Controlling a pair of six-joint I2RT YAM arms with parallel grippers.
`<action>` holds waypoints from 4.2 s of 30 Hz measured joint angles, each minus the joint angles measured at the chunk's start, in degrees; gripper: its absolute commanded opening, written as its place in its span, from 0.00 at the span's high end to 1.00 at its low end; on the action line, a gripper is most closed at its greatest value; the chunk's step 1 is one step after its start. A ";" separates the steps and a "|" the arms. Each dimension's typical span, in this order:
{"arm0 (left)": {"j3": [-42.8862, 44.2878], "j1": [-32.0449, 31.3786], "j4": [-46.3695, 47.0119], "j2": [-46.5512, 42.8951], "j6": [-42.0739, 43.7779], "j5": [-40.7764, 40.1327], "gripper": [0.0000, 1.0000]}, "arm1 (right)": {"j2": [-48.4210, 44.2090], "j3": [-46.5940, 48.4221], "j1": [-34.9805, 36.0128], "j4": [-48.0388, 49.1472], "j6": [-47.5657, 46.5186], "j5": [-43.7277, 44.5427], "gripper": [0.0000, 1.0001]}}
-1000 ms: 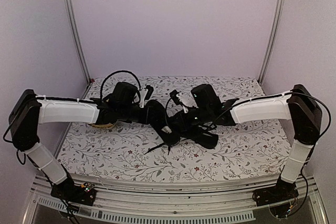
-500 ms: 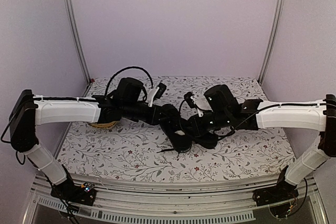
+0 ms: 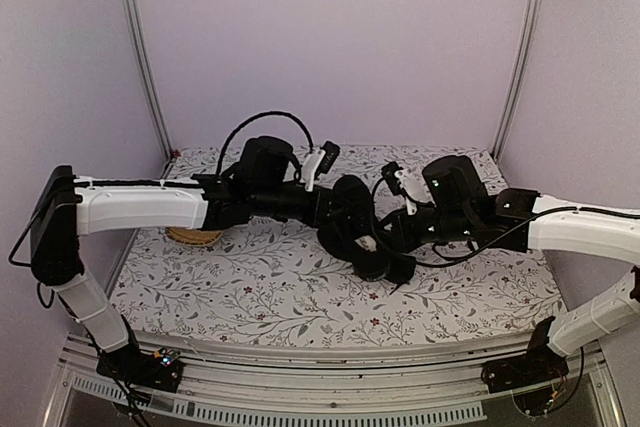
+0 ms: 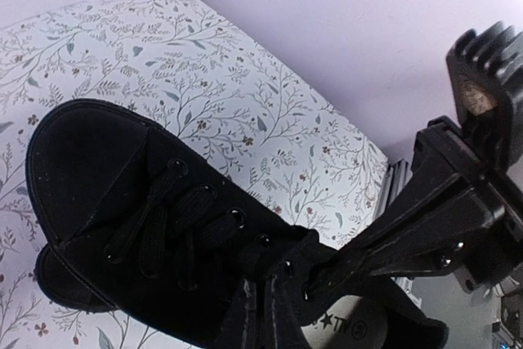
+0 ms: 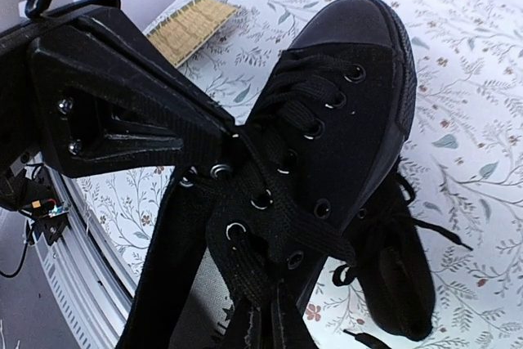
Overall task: Tie the shoes
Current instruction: Place the shoe at the center of the board, then pick up the shoelace at the center of the board, then place the shoelace at the center of the board.
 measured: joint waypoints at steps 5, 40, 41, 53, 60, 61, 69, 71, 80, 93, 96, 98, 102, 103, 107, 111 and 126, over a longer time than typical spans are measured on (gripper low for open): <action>-9.49 0.68 -0.55 -1.49 0.02 -1.57 1.00 | 9.07 -6.03 1.60 11.76 3.02 -5.90 0.98; 0.55 -3.80 -10.45 9.49 10.73 -7.04 0.35 | -4.66 -22.58 -0.63 5.33 20.15 2.16 0.32; 1.33 -4.39 -10.86 10.71 11.26 -6.69 0.34 | -5.01 -23.04 -0.63 4.90 21.53 2.54 0.32; 6.08 -6.27 -13.60 20.22 13.86 -5.75 0.39 | 2.89 -20.72 -0.04 1.31 28.00 6.93 0.43; 6.97 -6.54 -14.40 20.94 14.47 -8.44 0.81 | 9.66 -16.00 2.54 -0.46 29.24 9.92 0.53; 6.91 -6.60 -14.47 20.90 14.34 -8.74 0.85 | 10.60 -15.52 2.93 -0.68 29.49 10.29 0.55; 1.16 -6.82 -13.35 14.25 12.81 -11.43 1.00 | 16.04 -12.87 4.94 -2.95 31.17 11.91 0.74; 0.07 -6.82 -12.52 11.65 12.44 -11.82 1.00 | 16.74 -12.57 5.09 -3.37 31.34 11.96 0.79; -3.17 -6.27 -8.87 6.05 9.70 -10.84 1.00 | 17.64 -12.35 5.29 -4.70 33.14 13.16 0.98; -16.11 0.70 -0.87 -3.45 0.90 0.37 1.00 | 0.35 -12.46 5.29 -1.68 28.68 15.10 0.98; -18.91 2.40 2.51 -4.66 -0.72 3.96 1.00 | -1.05 -8.72 5.29 2.60 23.89 15.28 0.98; -20.31 3.37 4.07 -4.72 -1.36 6.25 1.00 | 0.04 -5.35 5.29 6.10 19.39 14.53 0.98; -22.67 5.42 7.28 -4.57 -1.79 11.02 0.98 | 5.90 2.08 5.29 11.67 12.85 12.50 0.98; -23.04 5.90 8.20 -4.44 -1.81 12.11 0.98 | 7.80 4.11 5.29 12.72 11.56 12.04 0.98; -23.69 7.26 12.15 -3.23 -1.79 16.26 0.93 | 13.94 9.70 5.07 16.35 7.87 9.62 0.98; -23.74 7.54 15.45 -1.60 -1.55 19.17 0.86 | 17.44 12.48 4.35 18.58 7.04 7.08 0.98; -24.02 8.66 24.02 4.39 -2.43 26.16 0.69 | 22.23 18.97 1.49 23.93 7.15 1.68 0.98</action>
